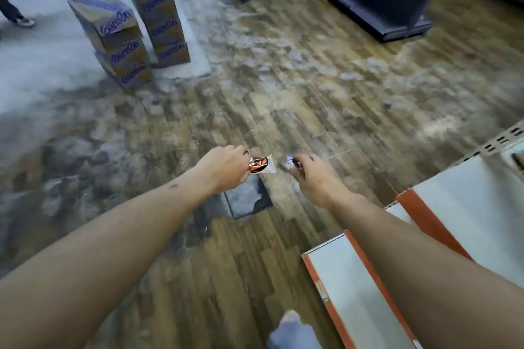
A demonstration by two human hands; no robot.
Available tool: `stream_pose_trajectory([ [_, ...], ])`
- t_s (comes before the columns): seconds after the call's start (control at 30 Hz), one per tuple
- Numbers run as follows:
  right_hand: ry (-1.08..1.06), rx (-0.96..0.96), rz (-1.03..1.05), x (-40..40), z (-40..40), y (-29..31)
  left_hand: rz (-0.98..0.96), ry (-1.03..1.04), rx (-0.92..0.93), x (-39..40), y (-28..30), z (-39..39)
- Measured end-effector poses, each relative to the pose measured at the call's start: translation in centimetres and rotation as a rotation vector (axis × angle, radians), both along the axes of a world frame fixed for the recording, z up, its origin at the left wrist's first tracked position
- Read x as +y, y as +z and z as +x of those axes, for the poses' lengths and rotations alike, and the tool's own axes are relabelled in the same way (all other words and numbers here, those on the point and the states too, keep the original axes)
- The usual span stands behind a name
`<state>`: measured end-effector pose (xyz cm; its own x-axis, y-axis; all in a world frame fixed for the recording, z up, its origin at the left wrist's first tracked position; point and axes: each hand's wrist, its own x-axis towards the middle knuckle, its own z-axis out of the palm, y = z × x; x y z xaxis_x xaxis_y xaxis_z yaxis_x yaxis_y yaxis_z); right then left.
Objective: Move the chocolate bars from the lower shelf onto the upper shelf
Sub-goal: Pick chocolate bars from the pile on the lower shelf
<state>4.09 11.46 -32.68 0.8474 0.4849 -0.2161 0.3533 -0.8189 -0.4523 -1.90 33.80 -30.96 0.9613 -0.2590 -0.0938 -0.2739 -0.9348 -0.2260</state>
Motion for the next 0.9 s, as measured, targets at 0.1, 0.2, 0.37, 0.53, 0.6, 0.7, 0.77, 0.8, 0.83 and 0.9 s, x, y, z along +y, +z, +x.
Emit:
stream_pose_trajectory([
  [0.1, -0.007, 0.041, 0.007, 0.8, 2.2, -1.4, -0.003, -0.037, -0.04, 0.8, -1.7, 2.4],
  [0.2, 0.026, 0.033, 0.0, 1.7, 5.3, -2.5, -0.007, -0.054, -0.043, 1.8, -2.8, 5.4],
  [0.37, 0.058, 0.039, -0.029, 3.1, 11.9, -3.1, -0.104, 0.006, 0.018, 3.4, -2.8, 11.2],
  [0.53, 0.114, 0.056, -0.12, 4.9, 18.6, -2.4, -0.123, 0.056, 0.039, 6.0, -3.0, 17.0],
  [0.6, 0.134, 0.069, -0.14, 6.0, 21.1, -2.4, -0.131, 0.05, 0.084, 7.1, -3.5, 19.6],
  [0.7, 0.166, 0.074, -0.193, 7.7, 24.7, -3.0, -0.167, 0.046, 0.145, 8.9, -4.0, 23.9],
  [0.77, 0.168, 0.083, -0.207, 8.9, 27.1, -3.3, -0.236, 0.042, 0.16, 10.3, -4.5, 26.9],
  [0.8, 0.158, 0.097, -0.2, 9.5, 28.4, -3.5, -0.271, 0.039, 0.165, 11.0, -4.7, 28.5],
  [0.83, 0.139, 0.111, -0.185, 10.2, 29.7, -3.7, -0.307, 0.039, 0.168, 11.8, -4.9, 30.0],
  [0.9, 0.082, 0.126, -0.148, 11.4, 32.6, -4.1, -0.359, 0.049, 0.167, 13.7, -5.4, 33.0],
])
